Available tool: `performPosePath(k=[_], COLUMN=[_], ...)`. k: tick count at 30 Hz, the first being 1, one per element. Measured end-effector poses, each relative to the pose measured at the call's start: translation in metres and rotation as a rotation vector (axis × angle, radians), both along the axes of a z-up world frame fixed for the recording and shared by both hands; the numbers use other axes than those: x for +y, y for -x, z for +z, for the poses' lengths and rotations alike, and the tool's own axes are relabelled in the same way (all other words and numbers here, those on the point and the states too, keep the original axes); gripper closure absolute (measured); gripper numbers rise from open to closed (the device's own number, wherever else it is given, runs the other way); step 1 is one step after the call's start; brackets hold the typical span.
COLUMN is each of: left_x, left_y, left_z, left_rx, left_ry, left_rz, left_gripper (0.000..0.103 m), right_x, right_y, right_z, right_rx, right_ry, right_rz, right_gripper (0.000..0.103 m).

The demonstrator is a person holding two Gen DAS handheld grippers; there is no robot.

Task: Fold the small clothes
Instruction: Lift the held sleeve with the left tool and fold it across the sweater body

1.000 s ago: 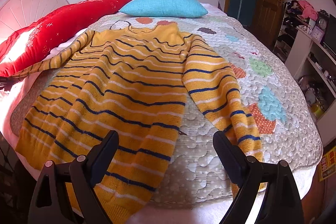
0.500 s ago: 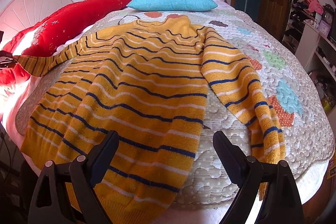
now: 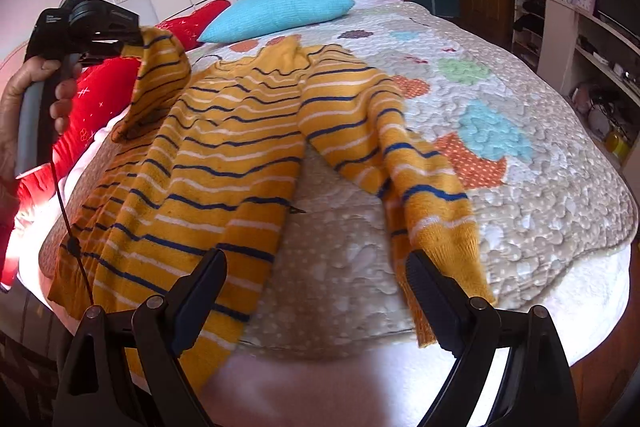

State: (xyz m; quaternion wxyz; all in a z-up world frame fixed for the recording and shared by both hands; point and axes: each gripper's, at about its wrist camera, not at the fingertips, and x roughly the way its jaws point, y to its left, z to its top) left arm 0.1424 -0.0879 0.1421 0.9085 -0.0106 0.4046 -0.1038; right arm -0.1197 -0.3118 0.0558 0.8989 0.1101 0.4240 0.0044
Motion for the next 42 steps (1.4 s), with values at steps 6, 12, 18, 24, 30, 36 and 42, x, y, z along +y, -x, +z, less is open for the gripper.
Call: performPosePath(k=[6, 12, 18, 24, 30, 36, 42], left_x=[-0.085, -0.04, 0.049, 0.121, 0.193, 0.185, 0.209], left_y=[-0.003, 0.033, 0.097, 0.14, 0.139, 0.134, 0.164], left_z=[-0.059, -0.062, -0.038, -0.06, -0.112, -0.13, -0.109], left_rx=[0.128, 0.183, 0.121, 0.071, 0.238, 0.296, 0.237], left_ry=[-0.025, 0.114, 0.237, -0.017, 0.106, 0.206, 0.282], left_rz=[-0.135, -0.191, -0.152, 0.063, 0.192, 0.148, 0.258], left_gripper=[0.087, 0.051, 0.028, 0.024, 0.024, 0.093, 0.096], right_x=[-0.038, -0.041, -0.006, 0.038, 0.077, 0.118, 0.111], right_y=[0.014, 0.002, -0.047, -0.111, -0.13, -0.119, -0.097], right_z=[-0.003, 0.001, 0.013, 0.022, 0.017, -0.001, 0.001], right_rx=[0.01, -0.004, -0.037, -0.042, 0.0, 0.05, 0.047], right_ry=[-0.007, -0.016, -0.019, -0.004, -0.08, -0.02, 0.015], right_rz=[-0.085, -0.066, 0.036, 0.133, 0.206, 0.266, 0.256], right_gripper=[0.009, 0.009, 0.009, 0.009, 0.009, 0.009, 0.009])
